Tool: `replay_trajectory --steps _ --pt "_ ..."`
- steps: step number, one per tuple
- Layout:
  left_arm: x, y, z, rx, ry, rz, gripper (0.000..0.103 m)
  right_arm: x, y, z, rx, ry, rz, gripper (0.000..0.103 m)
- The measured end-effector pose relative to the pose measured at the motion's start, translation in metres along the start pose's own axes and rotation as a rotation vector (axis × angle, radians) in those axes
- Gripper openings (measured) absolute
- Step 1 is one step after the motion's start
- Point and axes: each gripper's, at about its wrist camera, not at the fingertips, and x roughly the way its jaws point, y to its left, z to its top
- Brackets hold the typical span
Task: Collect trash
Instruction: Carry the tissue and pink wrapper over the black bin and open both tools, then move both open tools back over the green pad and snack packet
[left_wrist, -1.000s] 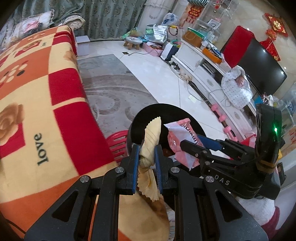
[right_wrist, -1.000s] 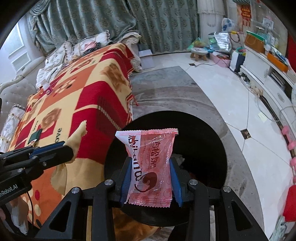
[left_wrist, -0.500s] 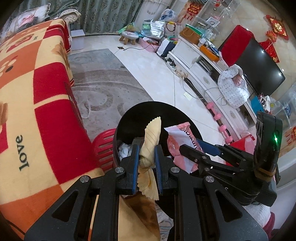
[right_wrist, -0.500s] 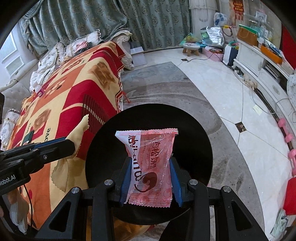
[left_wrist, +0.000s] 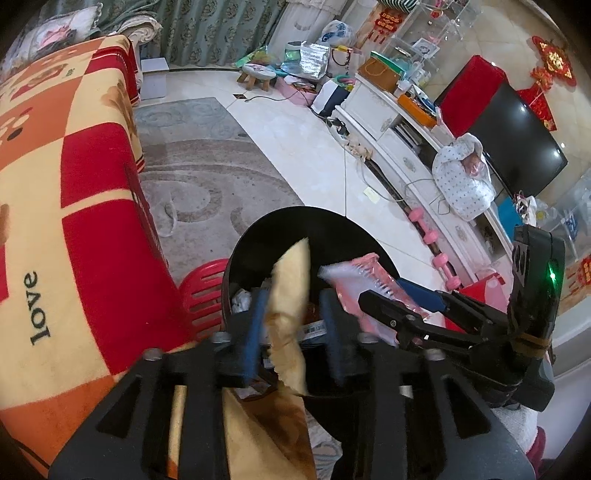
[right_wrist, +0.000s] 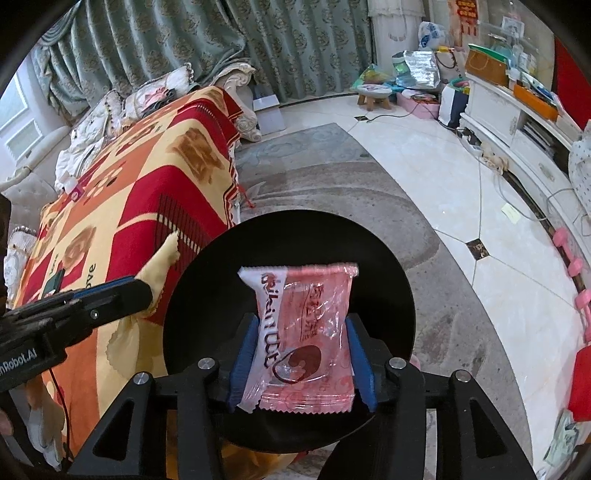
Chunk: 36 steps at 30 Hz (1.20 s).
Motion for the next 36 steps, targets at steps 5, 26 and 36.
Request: replay_trajectory --steps 5,26,36 --pt "-0.003 0.004 0.0 -0.024 0.0 0.01 0.043 -0.002 -0.002 0.002 0.022 -0.003 0.002 0.067" --pt "-0.063 0.077 -0.033 -0.105 -0.061 0.223 0.043 0.001 0.077 0.005 -0.125 0.008 0.074 0.067" --pt "-0.121 0.159 -0.058 -0.229 -0.112 0.352 0.043 0.022 0.164 0.001 -0.254 0.053 0.184 0.067"
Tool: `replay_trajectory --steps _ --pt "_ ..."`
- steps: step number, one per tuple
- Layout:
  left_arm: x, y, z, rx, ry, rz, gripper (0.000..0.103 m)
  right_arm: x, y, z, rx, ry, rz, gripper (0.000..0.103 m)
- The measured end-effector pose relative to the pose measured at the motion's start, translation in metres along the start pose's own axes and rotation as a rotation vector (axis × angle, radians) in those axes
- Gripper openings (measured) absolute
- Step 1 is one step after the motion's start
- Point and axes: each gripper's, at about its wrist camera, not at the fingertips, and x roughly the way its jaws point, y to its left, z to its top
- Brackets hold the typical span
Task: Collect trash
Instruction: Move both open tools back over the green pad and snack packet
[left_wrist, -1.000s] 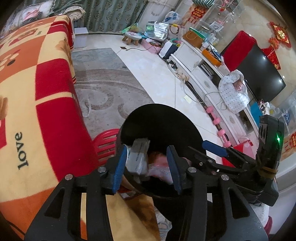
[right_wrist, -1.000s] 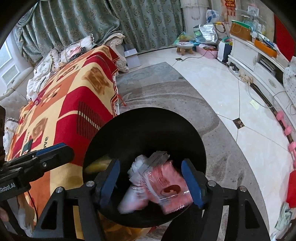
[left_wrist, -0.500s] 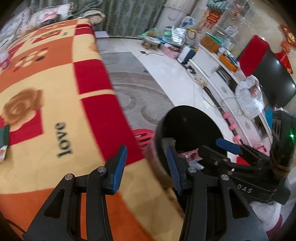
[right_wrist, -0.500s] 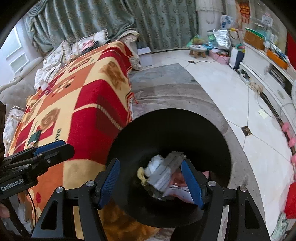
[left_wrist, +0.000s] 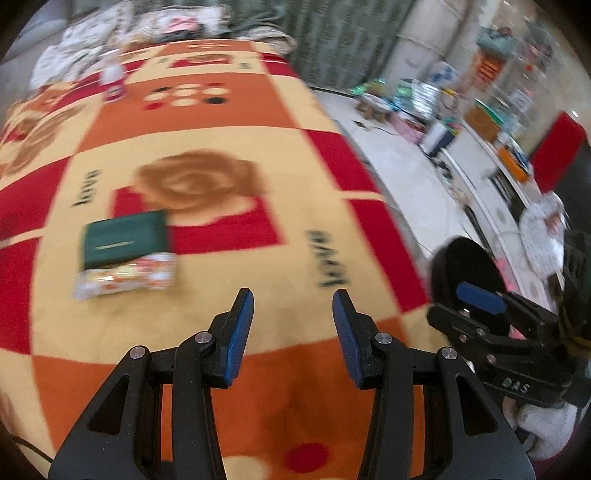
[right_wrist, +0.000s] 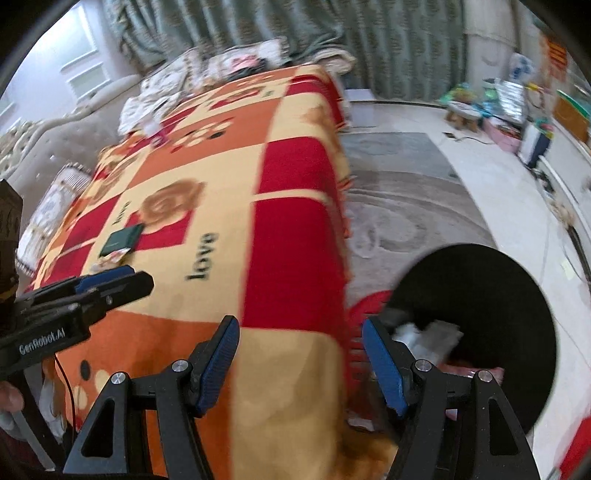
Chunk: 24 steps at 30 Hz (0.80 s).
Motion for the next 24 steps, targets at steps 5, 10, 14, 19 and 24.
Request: replay_trajectory --steps 5,10,14,19,24 --pt "0.002 0.045 0.017 -0.084 -0.019 0.027 0.043 0.017 0.038 0.008 -0.068 0.022 0.041 0.067" --pt "0.018 0.062 0.034 -0.109 -0.036 0.004 0.043 0.023 0.059 0.014 -0.11 0.028 0.056 0.067" --pt "0.033 0.073 0.034 -0.119 0.036 -0.03 0.043 0.025 0.064 0.018 -0.117 0.032 0.054 0.067" --pt "0.016 0.098 0.015 -0.081 0.093 -0.038 0.043 0.032 0.068 0.021 -0.12 0.042 0.061 0.067" --pt "-0.016 0.143 -0.009 -0.117 0.113 0.028 0.042 0.04 0.083 0.025 -0.141 0.051 0.089 0.067"
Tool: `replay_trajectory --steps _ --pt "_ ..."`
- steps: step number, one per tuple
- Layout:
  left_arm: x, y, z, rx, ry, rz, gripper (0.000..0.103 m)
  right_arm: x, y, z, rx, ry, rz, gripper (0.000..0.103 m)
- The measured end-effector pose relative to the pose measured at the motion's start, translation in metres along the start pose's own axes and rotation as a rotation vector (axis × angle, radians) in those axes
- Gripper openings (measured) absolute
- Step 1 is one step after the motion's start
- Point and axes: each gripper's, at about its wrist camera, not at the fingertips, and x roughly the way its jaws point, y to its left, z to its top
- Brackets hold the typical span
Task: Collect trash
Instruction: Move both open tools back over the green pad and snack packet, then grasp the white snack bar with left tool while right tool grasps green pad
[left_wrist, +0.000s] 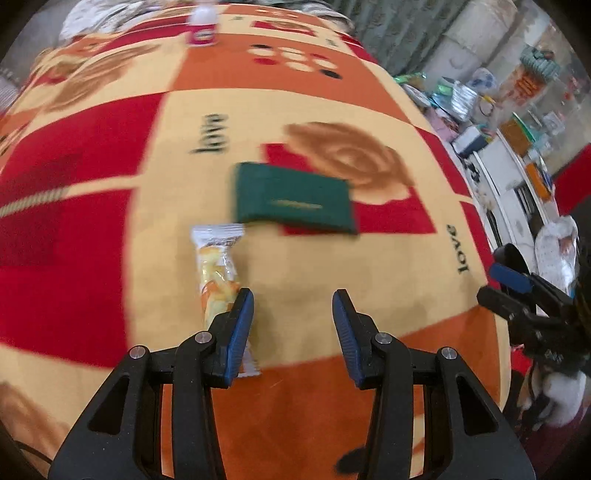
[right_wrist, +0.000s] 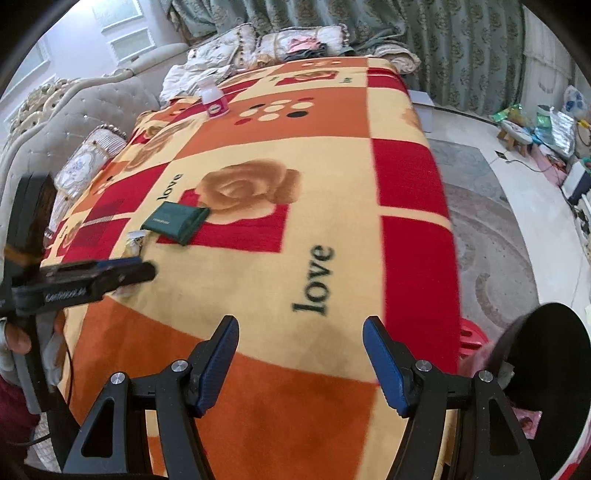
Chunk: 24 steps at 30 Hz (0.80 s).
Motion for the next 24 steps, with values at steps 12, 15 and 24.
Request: replay_trajectory --steps 12,15,24 --pt "-0.05 0.049 -0.029 -0.103 -0.085 0.014 0.048 0.045 0.071 0.036 -0.174 0.014 0.136 0.076" --pt "-0.049 0.059 -0.028 -0.124 -0.091 0.028 0.049 0.065 0.093 0.055 -0.283 0.023 0.119 0.078" --pt "-0.034 0.066 -0.016 -0.122 -0.09 0.061 0.049 0.113 0.138 0.094 -0.572 0.046 0.11 0.079"
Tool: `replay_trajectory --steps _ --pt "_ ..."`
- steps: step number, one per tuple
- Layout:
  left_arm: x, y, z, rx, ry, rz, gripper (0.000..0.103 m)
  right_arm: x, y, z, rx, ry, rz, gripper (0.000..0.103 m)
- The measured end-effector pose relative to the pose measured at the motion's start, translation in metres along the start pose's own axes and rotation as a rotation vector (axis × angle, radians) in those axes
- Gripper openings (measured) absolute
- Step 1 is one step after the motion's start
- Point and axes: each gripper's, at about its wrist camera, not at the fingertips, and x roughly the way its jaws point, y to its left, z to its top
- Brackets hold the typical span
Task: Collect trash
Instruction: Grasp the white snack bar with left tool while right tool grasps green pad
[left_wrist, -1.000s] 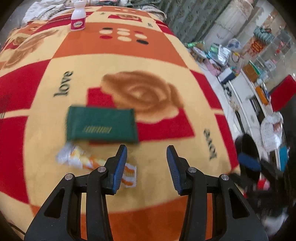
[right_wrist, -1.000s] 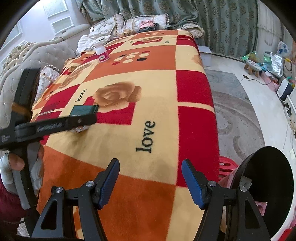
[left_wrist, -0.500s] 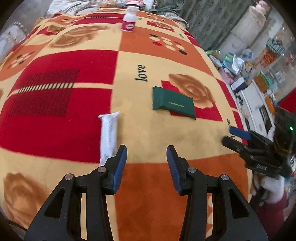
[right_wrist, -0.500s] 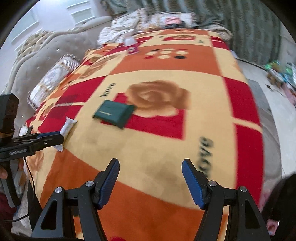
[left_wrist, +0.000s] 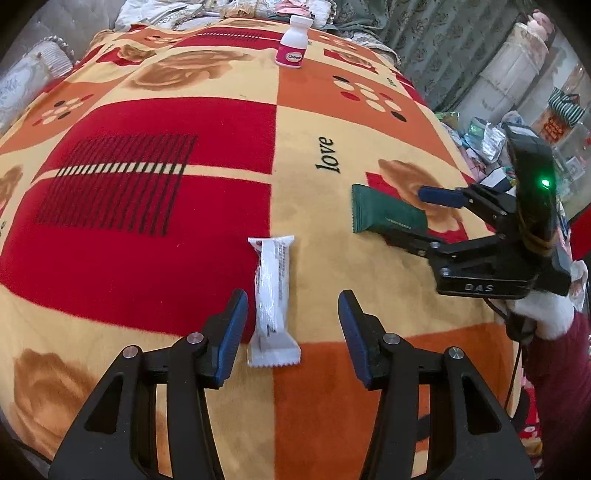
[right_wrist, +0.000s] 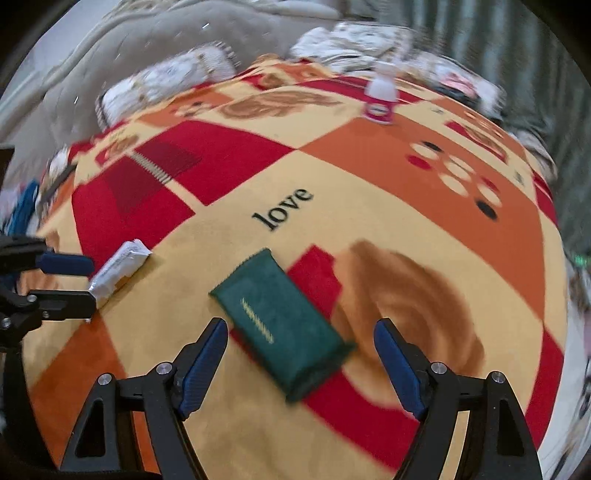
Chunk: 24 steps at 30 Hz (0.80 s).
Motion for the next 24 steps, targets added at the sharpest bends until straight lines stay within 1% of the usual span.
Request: replay_trajectory --steps 4,5,6,7,8,9,11,13,16,18,19,20,22,23,24 --pt "0.011 -0.002 0.002 0.009 0.01 0.011 0.049 0.019 -0.001 0.007 -0.028 0.021 0.04 0.079" --pt "0.014 -0.002 0.002 0.011 0.014 0.016 0.049 0.019 -0.001 0.006 -0.025 0.005 0.039 0.078" --pt "0.017 -0.002 0.002 0.011 0.018 0.022 0.049 0.017 0.0 0.004 -0.021 -0.006 0.039 0.07" --pt "0.017 -0.003 0.001 0.013 0.007 0.027 0.049 0.015 0.001 0.003 -0.015 -0.015 0.041 0.065" --pt "0.017 -0.003 0.002 0.014 0.0 0.029 0.049 0.012 0.002 0.0 -0.008 -0.02 0.04 0.056" --pt "0.018 -0.004 0.002 0.013 0.0 0.028 0.049 0.009 0.004 -0.002 -0.004 -0.019 0.031 0.051" --pt "0.018 -0.004 0.003 0.005 -0.004 0.02 0.049 0.001 0.007 -0.01 0.031 -0.008 0.021 0.047" --pt "0.018 -0.004 0.002 0.0 -0.009 0.019 0.049 -0.007 0.009 -0.021 0.088 0.012 0.031 0.047" --pt "0.018 -0.007 0.0 0.01 -0.017 0.031 0.049 -0.021 0.016 -0.037 0.143 -0.004 0.061 0.047" --pt "0.018 -0.009 -0.001 0.016 -0.019 0.04 0.049 -0.021 0.02 -0.043 0.154 -0.003 0.058 0.055" --pt "0.018 -0.01 -0.002 0.016 -0.02 0.038 0.047 -0.021 0.023 -0.044 0.149 -0.011 0.048 0.055" --pt "0.018 -0.01 -0.003 0.015 -0.021 0.036 0.033 -0.02 0.025 -0.044 0.147 -0.014 0.035 0.056" --pt "0.019 -0.01 -0.005 0.011 -0.011 0.04 0.014 -0.019 0.028 -0.042 0.147 -0.02 0.01 0.056" --pt "0.019 -0.009 -0.005 0.002 -0.012 0.033 0.014 -0.018 0.031 -0.042 0.145 -0.025 -0.016 0.048" --pt "0.017 -0.009 -0.006 -0.008 -0.013 0.026 0.014 -0.019 0.031 -0.043 0.146 -0.028 -0.038 0.046"
